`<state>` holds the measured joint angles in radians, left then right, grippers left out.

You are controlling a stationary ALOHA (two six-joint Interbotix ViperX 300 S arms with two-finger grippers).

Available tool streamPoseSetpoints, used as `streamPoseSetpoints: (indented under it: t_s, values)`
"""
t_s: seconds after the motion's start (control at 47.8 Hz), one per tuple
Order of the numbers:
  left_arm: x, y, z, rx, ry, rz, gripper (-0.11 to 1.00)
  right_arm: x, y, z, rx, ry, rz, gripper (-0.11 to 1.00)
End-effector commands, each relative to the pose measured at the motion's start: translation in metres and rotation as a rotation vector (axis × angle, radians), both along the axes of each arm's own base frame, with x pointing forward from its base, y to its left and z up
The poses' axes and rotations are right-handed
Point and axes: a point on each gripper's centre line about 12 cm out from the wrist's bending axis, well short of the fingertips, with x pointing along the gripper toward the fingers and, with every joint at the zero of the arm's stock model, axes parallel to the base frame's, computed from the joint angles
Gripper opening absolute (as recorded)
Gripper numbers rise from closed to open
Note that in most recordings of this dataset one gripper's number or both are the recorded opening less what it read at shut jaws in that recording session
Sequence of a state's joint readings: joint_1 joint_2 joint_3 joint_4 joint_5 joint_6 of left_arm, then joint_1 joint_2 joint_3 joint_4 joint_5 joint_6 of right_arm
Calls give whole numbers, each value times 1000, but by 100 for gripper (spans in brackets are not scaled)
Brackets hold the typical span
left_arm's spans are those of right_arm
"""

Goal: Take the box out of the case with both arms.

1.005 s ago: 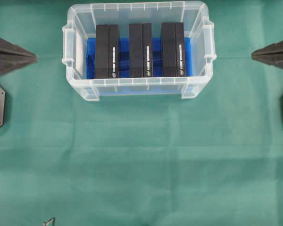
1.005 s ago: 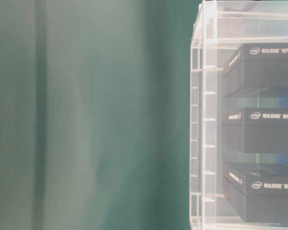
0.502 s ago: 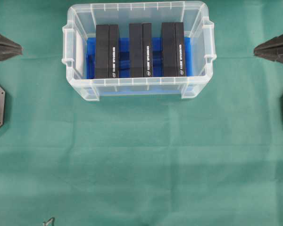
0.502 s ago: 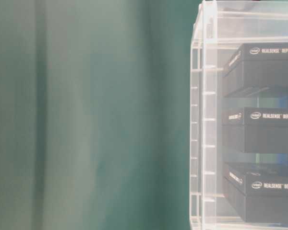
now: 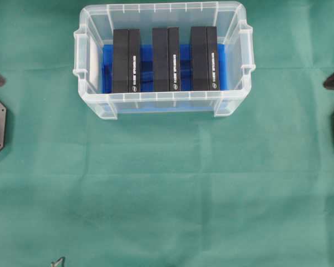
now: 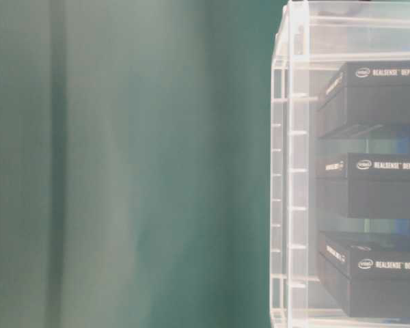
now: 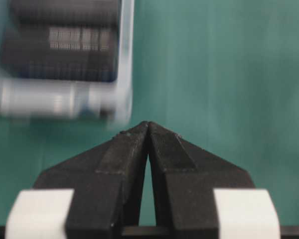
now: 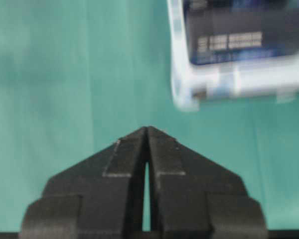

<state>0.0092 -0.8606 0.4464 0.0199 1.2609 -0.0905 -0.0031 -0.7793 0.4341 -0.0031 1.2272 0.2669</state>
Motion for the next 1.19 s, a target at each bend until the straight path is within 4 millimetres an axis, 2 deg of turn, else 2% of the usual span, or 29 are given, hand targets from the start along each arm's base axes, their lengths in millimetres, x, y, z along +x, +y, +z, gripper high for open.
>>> streamPoseSetpoints:
  t_s: [0.0,0.126,0.23,0.46,0.586,0.795,1.026,1.172]
  values:
    - [-5,0,4,-9,113,9,0,-5,0,1,13,103,-16,0]
    - [-12,-1,1,-23,266,25,0,-15,0,-9,28,302,-44,0]
    - [-16,-1,-5,-26,364,31,0,-20,0,-12,25,392,-46,0]
    - [-16,-1,-6,-43,382,61,0,-16,-2,-13,24,377,-66,0]
    - [-16,0,-6,-115,378,189,0,-16,-2,-13,61,376,-141,0]
    - [-15,0,-6,-309,357,525,0,-14,-2,-14,214,373,-423,0]
    - [-13,0,-5,-570,300,948,0,-8,-7,-19,413,352,-897,0]
    - [-13,0,-5,-678,274,1128,0,-8,-9,-19,487,320,-1075,0]
